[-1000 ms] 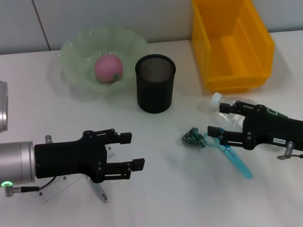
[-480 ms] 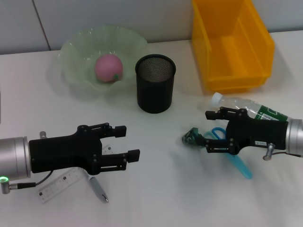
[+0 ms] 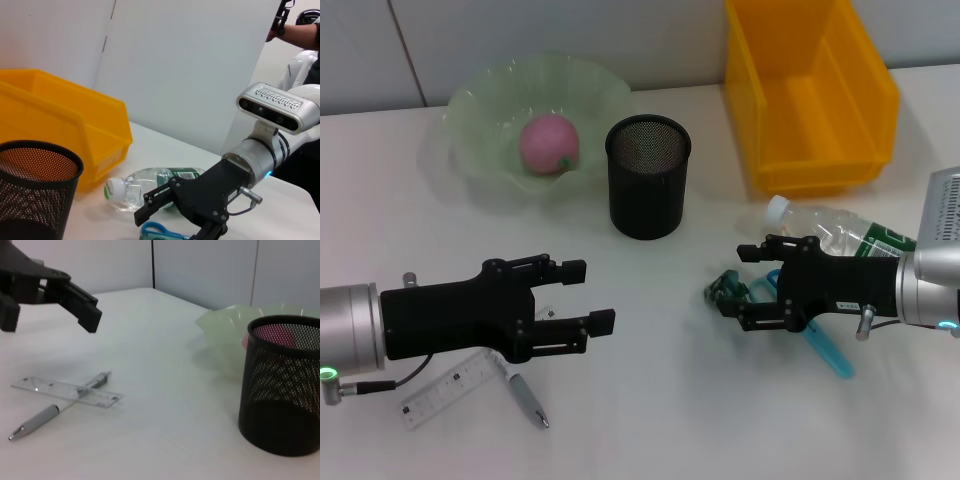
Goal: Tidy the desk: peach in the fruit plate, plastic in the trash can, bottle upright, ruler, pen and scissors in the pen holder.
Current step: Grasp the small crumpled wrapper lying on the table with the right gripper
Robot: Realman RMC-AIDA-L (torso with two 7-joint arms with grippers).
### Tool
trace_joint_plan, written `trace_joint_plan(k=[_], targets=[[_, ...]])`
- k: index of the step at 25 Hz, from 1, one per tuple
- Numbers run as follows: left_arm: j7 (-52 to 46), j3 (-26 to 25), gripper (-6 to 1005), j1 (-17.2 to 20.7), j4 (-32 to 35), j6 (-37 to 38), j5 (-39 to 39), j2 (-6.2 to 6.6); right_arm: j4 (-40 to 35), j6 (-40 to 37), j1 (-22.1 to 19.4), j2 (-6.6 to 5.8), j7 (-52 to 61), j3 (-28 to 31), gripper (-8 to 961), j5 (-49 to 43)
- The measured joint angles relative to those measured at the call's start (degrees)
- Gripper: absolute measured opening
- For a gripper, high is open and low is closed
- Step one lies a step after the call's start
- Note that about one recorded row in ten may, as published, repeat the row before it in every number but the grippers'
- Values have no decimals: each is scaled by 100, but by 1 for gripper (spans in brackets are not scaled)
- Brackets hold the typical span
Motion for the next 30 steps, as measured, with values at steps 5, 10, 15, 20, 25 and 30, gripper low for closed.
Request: trace_joint_plan(k=[5, 10, 15, 20, 25, 30], targets=[[-7, -8, 786, -2, 0, 0, -15, 0, 20, 95, 27, 0, 0, -18, 805, -18], [-11, -8, 786, -2, 0, 8, -47, 0, 113, 230, 76, 0, 0, -174, 805, -25], [-12, -8, 786, 1, 0, 27, -52, 0, 159, 384, 101, 0, 0, -343, 805, 1], [-15, -8, 786, 16, 0, 35, -52, 1, 161, 387, 105, 0, 0, -352, 805, 28], [-20, -8, 786, 23, 5, 39, -59, 8, 203, 386, 120, 0, 0, -371, 806, 29], [-21, -8, 786, 35, 35, 44, -61, 9, 244, 390, 132, 3, 0, -363, 713, 29]])
